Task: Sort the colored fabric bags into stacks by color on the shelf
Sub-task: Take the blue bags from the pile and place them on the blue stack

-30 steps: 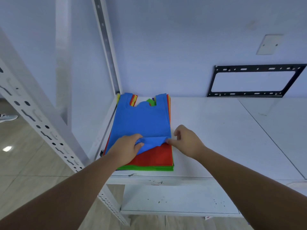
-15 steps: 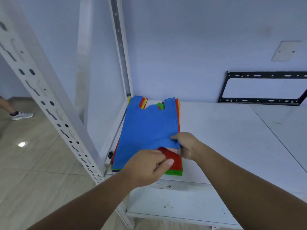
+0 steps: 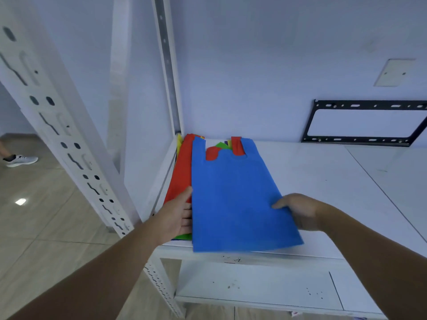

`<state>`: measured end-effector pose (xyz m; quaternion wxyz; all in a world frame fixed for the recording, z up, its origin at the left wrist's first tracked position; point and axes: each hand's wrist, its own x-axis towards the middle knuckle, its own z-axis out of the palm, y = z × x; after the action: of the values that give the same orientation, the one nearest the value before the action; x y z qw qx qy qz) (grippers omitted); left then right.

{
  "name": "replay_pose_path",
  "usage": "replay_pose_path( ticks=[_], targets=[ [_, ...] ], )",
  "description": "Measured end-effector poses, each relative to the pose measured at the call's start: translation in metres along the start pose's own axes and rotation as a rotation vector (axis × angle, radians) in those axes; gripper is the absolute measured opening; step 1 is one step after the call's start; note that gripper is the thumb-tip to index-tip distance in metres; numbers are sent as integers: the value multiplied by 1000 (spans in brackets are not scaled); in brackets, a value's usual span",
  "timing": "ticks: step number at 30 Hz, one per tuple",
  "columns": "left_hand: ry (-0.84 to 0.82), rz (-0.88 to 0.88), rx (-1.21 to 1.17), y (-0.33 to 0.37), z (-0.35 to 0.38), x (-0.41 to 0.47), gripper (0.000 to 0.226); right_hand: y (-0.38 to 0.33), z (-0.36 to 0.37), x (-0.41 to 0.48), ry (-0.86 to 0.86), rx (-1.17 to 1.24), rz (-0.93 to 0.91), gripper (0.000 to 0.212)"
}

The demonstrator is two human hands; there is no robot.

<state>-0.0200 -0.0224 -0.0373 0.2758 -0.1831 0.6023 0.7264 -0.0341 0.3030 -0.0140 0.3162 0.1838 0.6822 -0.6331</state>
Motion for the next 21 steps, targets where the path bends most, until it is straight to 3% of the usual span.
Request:
replay_pose_path(
  ticks=[2,4,7,15,18,21],
  targets=[
    [144,32,211,-4,9,17,40,8,8,10,111,-77,1,26],
    [255,121,507,-8,20,31,26,17,15,23,328,-332,-70,27],
    [395,323,834,-9,36,37,24,23,20,28,544,-515,-260,23],
    [495,825,833,17,132,45,21,9,-60,-7,807,-378,-625,30],
    [466,775,830,11,175,61,21,17,-104,-11,790,-369,-550,29],
    [470,525,1017,-8,202,81,28,35,-144,-2,704,-460,-330,24]
  ],
)
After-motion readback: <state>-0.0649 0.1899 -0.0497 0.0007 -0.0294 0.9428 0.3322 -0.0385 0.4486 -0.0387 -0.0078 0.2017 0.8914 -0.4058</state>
